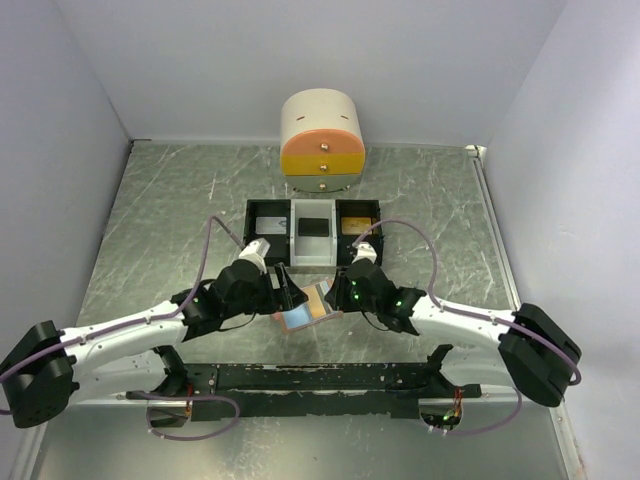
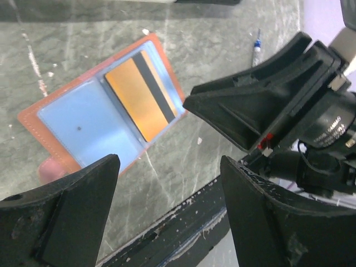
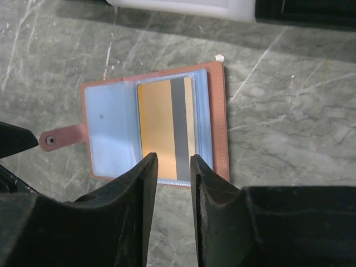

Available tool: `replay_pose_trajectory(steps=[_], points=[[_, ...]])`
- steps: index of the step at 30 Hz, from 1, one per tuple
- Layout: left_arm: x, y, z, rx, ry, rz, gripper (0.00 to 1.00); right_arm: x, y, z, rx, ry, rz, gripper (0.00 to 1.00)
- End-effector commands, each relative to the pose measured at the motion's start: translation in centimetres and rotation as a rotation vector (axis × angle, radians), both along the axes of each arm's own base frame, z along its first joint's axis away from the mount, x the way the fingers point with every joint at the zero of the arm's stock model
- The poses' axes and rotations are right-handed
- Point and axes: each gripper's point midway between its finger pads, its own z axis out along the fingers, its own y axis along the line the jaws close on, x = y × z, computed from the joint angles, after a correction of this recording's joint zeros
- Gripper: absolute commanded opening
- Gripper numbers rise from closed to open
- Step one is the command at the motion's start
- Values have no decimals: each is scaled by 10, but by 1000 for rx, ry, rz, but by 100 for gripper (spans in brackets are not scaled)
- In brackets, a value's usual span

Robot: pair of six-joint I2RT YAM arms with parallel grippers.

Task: Take the credit cards out of the card holder

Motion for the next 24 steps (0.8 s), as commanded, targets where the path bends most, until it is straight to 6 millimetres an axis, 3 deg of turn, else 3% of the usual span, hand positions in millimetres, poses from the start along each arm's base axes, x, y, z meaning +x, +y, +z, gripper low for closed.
replay_pose_trajectory(steps=[1, 5, 11, 24], points=[[12, -1, -1, -31, 5, 103, 84, 5, 11, 3, 17, 1, 23, 30], [14, -4, -10, 14, 30, 97, 85, 8, 14, -1, 4, 12, 33, 32], [10, -16, -21, 12, 63, 64, 78, 9, 18, -12, 4, 56, 52, 32], [8, -23, -29, 28, 72, 27, 68, 5, 14, -27, -14, 104, 60, 31]])
